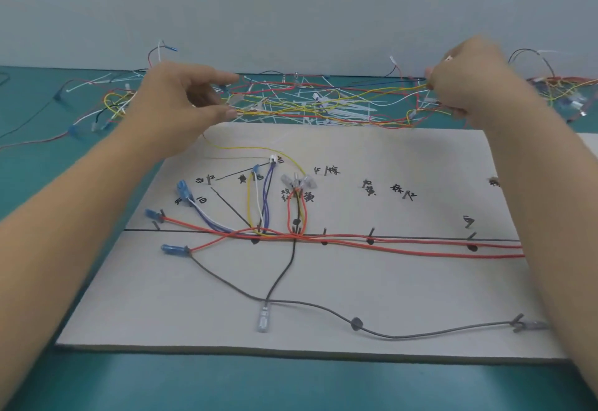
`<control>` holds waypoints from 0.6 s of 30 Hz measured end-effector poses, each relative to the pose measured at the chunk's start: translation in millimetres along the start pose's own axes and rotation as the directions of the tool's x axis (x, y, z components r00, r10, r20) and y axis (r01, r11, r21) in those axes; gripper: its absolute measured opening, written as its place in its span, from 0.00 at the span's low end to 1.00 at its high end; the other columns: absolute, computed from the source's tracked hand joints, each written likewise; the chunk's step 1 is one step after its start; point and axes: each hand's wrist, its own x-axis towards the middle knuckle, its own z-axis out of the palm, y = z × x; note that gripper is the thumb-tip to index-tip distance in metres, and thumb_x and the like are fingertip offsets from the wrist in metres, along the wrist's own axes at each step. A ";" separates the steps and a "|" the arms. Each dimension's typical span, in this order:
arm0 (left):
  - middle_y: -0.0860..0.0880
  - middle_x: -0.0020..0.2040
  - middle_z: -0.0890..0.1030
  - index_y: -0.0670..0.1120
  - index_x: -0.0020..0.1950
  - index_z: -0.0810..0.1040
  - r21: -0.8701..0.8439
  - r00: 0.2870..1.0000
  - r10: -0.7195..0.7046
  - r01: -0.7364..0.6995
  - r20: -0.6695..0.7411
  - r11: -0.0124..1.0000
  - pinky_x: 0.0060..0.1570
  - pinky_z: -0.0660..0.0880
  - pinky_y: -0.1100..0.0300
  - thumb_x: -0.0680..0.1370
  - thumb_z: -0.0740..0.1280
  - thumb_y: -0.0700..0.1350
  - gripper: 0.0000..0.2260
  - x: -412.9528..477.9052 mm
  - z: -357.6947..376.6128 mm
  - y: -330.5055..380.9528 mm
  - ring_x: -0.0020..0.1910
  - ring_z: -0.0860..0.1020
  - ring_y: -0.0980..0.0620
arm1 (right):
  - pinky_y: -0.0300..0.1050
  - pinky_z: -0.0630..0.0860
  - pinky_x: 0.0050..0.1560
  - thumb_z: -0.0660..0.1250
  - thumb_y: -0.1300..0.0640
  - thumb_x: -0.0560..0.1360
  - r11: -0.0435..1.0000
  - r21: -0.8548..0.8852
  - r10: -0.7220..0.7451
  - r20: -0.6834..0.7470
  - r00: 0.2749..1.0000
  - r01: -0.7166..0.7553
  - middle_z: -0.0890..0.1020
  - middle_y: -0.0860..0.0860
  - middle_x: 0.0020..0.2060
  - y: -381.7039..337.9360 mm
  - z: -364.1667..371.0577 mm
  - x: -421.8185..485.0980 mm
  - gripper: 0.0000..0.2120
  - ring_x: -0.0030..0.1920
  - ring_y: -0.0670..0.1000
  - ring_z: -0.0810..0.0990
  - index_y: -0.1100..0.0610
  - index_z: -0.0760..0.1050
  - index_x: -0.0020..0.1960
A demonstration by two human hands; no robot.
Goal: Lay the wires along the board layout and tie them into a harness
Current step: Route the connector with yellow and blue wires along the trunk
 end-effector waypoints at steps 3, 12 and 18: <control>0.56 0.40 0.86 0.53 0.65 0.82 -0.068 0.999 -0.021 0.018 -0.041 0.997 0.45 0.76 0.67 0.74 0.78 0.41 0.21 -2.8 -2.3 1.6 0.36 0.80 0.62 | 0.47 0.72 0.37 0.63 0.60 0.78 1.000 0.010 -0.007 -0.021 1.000 0.007 0.75 0.61 0.40 1.6 -2.3 4.3 0.09 0.36 0.57 0.72 0.66 0.77 0.52; 0.47 0.43 0.86 0.41 0.48 0.81 -0.005 1.000 -0.012 0.012 -0.024 1.000 0.40 0.78 0.71 0.75 0.61 0.27 0.14 -18.1 -13.4 4.5 0.39 0.85 0.58 | 0.48 0.81 0.39 0.61 0.60 0.82 0.843 0.525 0.048 0.142 0.989 -0.116 0.77 0.52 0.38 -11.1 -5.8 -5.3 0.09 0.36 0.50 0.81 0.55 0.72 0.43; 0.45 0.41 0.84 0.46 0.50 0.82 0.101 0.993 -0.108 0.102 0.056 0.990 0.39 0.76 0.73 0.70 0.57 0.24 0.22 -18.4 -16.9 -3.6 0.38 0.83 0.58 | 0.52 0.84 0.47 0.55 0.62 0.84 0.137 0.914 -0.015 0.388 0.921 -0.383 0.85 0.57 0.37 -5.0 -14.1 -5.0 0.13 0.46 0.57 0.88 0.58 0.69 0.41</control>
